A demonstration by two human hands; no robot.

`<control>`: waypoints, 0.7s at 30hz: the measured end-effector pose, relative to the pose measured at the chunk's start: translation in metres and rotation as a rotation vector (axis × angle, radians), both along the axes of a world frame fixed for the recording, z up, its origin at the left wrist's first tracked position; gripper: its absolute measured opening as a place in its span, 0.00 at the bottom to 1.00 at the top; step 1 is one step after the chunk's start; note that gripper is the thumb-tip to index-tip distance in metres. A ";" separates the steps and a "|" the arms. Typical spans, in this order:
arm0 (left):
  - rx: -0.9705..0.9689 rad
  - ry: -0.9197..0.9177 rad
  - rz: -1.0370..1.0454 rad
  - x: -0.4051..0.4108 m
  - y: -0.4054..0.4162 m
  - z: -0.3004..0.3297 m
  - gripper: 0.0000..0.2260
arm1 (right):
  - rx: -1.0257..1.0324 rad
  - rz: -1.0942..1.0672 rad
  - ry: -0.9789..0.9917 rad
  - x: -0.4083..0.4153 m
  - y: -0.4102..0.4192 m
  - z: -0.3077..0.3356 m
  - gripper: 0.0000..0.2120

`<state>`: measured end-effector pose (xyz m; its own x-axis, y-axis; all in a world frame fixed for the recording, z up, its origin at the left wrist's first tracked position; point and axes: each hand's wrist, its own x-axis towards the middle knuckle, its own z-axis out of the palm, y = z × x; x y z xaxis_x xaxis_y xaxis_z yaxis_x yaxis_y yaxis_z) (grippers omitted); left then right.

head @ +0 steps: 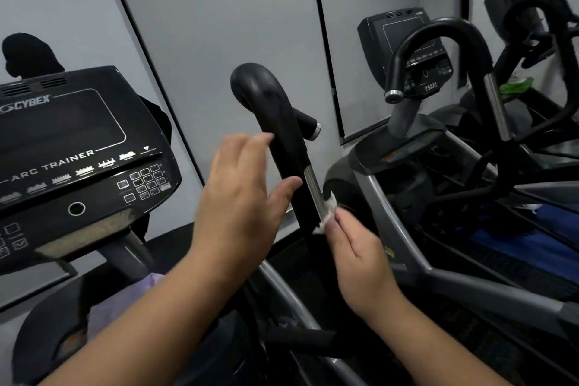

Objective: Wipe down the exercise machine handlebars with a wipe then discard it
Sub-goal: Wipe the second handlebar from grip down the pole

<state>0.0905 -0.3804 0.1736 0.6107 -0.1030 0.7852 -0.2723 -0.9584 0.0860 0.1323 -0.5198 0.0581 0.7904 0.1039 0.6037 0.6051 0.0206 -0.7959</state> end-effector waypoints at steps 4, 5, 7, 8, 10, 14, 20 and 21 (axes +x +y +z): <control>-0.516 0.278 -0.024 0.010 -0.011 -0.004 0.18 | -0.036 0.047 -0.095 0.008 0.001 0.039 0.09; -0.578 0.282 -0.051 0.013 -0.012 -0.002 0.16 | -0.053 0.048 -0.089 0.007 0.001 0.036 0.09; -0.618 0.308 -0.087 0.019 -0.014 0.001 0.13 | -0.076 0.005 -0.052 0.000 -0.001 0.012 0.08; -0.626 0.342 -0.108 0.022 -0.014 0.001 0.12 | -0.072 -0.025 -0.029 -0.005 -0.003 -0.002 0.06; -0.638 0.400 -0.142 0.027 -0.015 0.002 0.11 | -0.063 -0.091 0.010 -0.011 -0.001 -0.015 0.06; -0.604 0.428 -0.139 0.029 -0.012 0.005 0.12 | -0.074 -0.175 -0.036 0.001 0.014 0.010 0.27; -0.579 0.432 -0.142 0.026 -0.011 0.005 0.11 | -0.194 -0.311 -0.110 -0.019 0.012 -0.014 0.31; -0.582 0.426 -0.140 0.027 -0.011 0.005 0.11 | -0.208 -0.321 -0.117 -0.020 0.011 -0.016 0.32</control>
<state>0.1176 -0.3910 0.1783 0.8868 0.1590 0.4339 -0.2180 -0.6839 0.6962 0.1123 -0.5084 0.0423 0.7299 -0.0083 0.6835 0.6411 -0.3385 -0.6887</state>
